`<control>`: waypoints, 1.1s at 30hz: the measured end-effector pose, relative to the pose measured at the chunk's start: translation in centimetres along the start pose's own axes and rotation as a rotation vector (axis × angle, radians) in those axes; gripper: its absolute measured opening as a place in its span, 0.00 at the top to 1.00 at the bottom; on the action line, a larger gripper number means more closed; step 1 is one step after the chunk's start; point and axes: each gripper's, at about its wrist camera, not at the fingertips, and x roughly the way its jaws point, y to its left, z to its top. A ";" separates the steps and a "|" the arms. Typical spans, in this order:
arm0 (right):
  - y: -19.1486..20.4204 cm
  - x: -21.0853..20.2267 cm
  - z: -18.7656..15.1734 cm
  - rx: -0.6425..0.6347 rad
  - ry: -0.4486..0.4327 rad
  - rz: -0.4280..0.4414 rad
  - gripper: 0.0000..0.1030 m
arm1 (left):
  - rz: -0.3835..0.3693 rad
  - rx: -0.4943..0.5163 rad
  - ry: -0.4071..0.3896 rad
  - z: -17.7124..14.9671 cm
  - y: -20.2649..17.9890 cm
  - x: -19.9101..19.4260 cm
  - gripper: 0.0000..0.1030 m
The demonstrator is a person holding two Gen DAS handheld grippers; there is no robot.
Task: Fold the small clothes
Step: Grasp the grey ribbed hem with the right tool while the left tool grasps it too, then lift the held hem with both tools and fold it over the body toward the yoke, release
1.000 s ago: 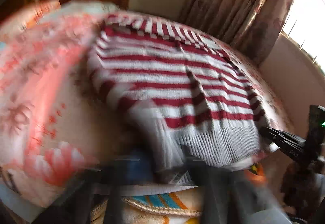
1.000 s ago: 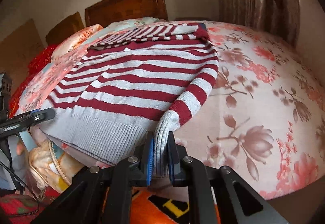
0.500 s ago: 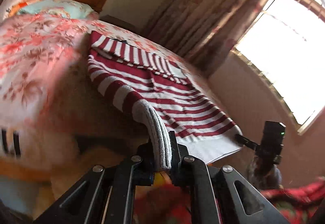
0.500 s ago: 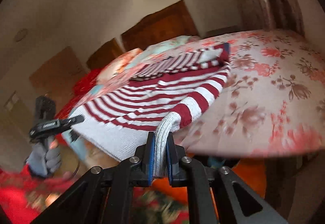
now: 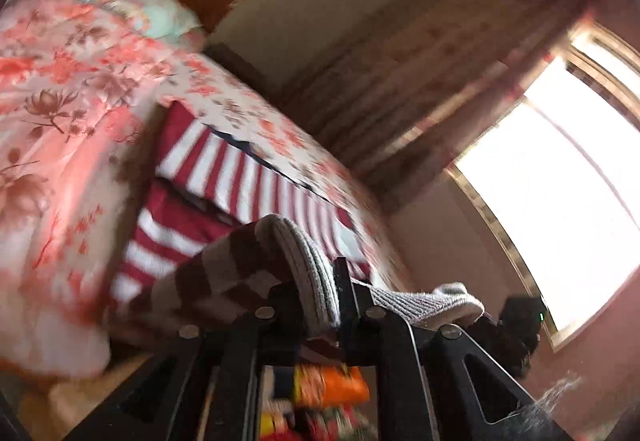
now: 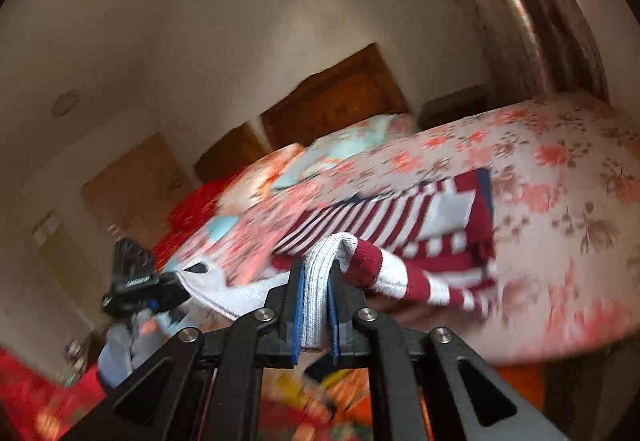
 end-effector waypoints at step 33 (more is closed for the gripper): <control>-8.3 9.0 -1.6 -0.052 0.217 -0.333 0.93 | 0.453 0.262 0.029 -1.8 1.9 3.3 0.00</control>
